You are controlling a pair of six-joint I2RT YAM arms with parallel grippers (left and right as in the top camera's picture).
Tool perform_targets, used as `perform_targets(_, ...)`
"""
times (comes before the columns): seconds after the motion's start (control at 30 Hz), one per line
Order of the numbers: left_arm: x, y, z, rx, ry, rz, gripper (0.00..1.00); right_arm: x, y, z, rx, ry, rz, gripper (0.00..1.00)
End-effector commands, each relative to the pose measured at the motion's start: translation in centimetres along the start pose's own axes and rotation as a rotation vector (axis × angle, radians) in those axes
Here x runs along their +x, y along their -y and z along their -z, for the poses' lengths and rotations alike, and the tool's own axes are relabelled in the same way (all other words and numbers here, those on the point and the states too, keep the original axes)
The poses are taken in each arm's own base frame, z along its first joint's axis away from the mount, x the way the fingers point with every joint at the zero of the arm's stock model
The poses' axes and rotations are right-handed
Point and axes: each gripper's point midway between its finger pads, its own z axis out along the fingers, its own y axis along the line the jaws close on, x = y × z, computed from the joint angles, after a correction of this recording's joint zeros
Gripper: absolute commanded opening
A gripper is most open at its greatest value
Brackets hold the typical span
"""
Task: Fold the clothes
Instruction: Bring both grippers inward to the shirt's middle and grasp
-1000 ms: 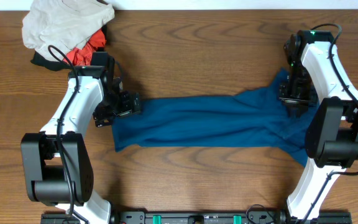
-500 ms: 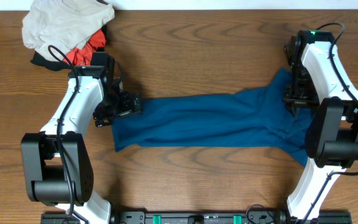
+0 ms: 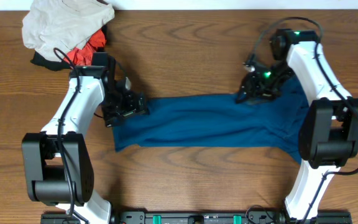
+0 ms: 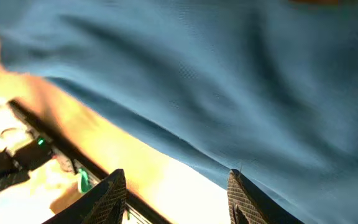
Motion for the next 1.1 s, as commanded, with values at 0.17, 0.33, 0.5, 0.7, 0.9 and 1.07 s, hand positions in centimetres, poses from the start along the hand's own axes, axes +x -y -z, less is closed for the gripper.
perform_targets(0.17, 0.6, 2.5, -0.7, 0.083, -0.022, -0.098, 0.87, -0.5, -2.6, -2.0, 0.009, 0.016, 0.152, 0.56)
perform_targets(0.33, 1.1, 3.4, -0.7, 0.084, -0.026, -0.127, 0.84, -0.4, -0.8, -3.5, 0.052, 0.014, 0.1, 0.56)
perform_targets(0.5, 1.9, 5.9, -1.9, 0.084, -0.031, -0.223, 0.84, -0.5, -0.1, -4.0, 0.051, 0.024, 0.093, 0.57)
perform_targets(0.7, 2.4, 7.6, -3.2, 0.084, -0.043, -0.214, 0.84, 0.1, 0.2, -4.5, 0.048, 0.002, 0.081, 0.58)
perform_targets(0.9, 2.5, 7.3, -4.0, 0.074, -0.066, -0.206, 0.84, 0.4, 1.7, -5.2, 0.085, 0.001, 0.065, 0.57)
perform_targets(1.07, 2.7, 6.3, -5.9, 0.048, -0.122, -0.178, 0.84, 0.8, 3.2, -5.0, 0.11, -0.001, 0.004, 0.57)
